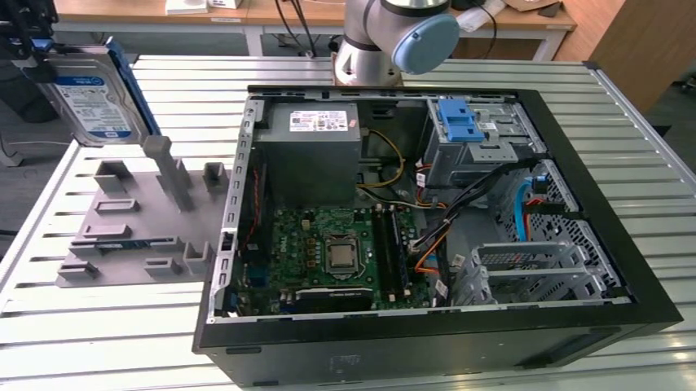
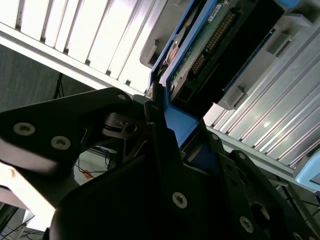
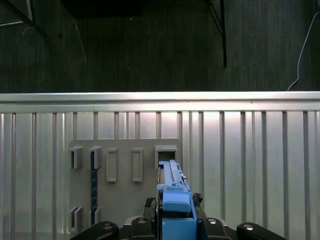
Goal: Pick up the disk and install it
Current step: 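Pick up the disk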
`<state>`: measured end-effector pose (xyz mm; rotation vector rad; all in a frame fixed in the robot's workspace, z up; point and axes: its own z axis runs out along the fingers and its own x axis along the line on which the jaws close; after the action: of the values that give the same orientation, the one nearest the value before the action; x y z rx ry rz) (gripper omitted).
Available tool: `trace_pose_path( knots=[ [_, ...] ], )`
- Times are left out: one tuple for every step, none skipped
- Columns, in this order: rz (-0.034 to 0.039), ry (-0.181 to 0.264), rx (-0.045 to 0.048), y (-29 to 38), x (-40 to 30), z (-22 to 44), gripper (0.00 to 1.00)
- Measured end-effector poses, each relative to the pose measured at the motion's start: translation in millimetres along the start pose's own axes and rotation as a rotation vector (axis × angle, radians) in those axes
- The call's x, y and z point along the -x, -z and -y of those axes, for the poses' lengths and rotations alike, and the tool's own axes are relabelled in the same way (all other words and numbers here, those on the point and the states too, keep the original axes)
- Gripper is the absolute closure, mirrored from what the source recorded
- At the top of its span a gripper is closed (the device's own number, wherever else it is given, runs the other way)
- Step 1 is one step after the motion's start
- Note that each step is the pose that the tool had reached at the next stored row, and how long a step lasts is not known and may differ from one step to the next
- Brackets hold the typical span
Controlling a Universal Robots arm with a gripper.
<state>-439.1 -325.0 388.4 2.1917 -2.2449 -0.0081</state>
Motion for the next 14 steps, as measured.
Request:
trace_pose_path(
  knots=[
    [0.0000,0.000,0.0001,1.2,0.0,0.0,0.64],
    [0.0000,0.000,0.0001,2.2,0.0,0.0,0.64],
    [0.0000,0.000,0.0000,3.2,0.0,0.0,0.64],
    [0.0000,0.000,0.0000,4.3,0.0,0.0,0.64],
    [0.0000,0.000,0.0000,5.3,0.1,0.0,0.64],
    [0.0000,0.000,0.0000,6.3,0.1,-0.1,0.64],
    [0.0000,0.000,0.0001,7.3,0.1,-0.1,0.64],
    [0.0000,0.000,0.0001,8.2,0.2,-0.1,0.64],
    [0.0000,0.000,-0.0001,8.9,0.2,-0.1,0.64],
    [0.0000,0.000,0.0000,9.9,0.2,-0.1,0.64],
    [0.0000,0.000,0.0001,10.9,0.2,-0.1,0.64],
    [0.0000,0.000,0.0001,11.6,0.2,-0.1,0.64],
    [0.0000,0.000,0.0000,12.3,0.2,-0.1,0.64],
    [0.0000,0.000,0.0000,13.0,0.2,-0.1,0.64]
  ],
)
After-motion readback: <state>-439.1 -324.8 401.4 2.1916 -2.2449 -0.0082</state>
